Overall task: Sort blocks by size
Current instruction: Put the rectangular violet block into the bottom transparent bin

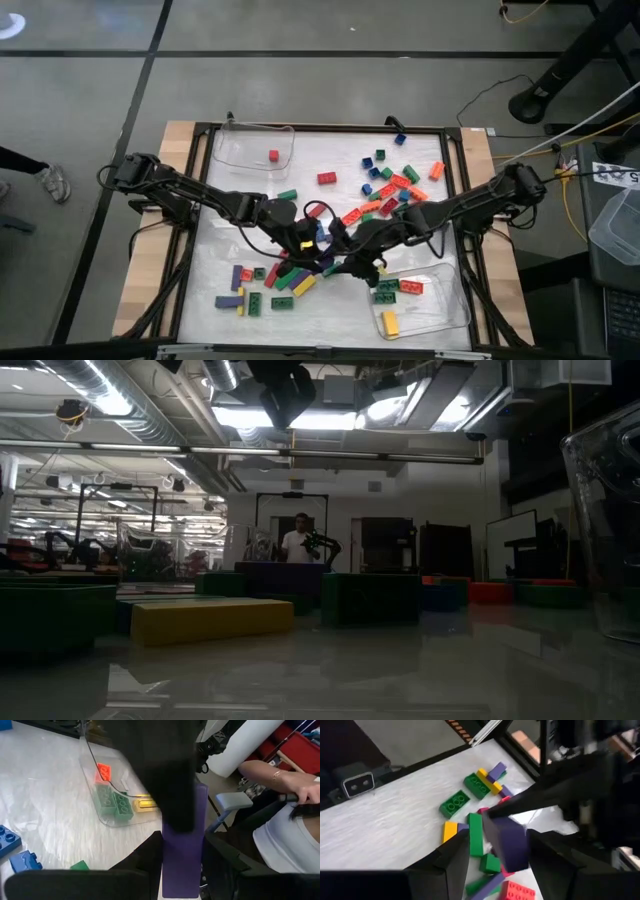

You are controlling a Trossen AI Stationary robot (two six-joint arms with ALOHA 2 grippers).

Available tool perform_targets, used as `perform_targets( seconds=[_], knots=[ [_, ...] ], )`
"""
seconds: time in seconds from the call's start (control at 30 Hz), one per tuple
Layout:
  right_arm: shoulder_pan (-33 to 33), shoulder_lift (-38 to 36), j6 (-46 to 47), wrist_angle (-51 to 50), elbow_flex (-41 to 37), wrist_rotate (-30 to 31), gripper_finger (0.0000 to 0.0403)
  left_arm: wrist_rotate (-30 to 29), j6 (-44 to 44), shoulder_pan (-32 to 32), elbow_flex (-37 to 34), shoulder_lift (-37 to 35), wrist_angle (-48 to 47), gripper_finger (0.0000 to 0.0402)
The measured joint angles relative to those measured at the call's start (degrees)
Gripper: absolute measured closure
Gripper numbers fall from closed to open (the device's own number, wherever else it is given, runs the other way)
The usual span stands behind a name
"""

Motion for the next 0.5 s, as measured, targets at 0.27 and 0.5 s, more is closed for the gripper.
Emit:
perform_targets(
  seconds=[0.27, 0.5],
  knots=[
    [0.0, 0.9, 0.0, 1.5, 0.0, 0.0, 0.0237, 0.0, 0.0, 0.1, 0.0, 0.0, -0.5, 0.0298],
    [0.0, 0.9, 0.0, 2.4, 0.0, 0.0, 0.0321, 0.1, 0.0, 0.0, 0.0, 0.0, -0.5, 0.0298]
  ],
)
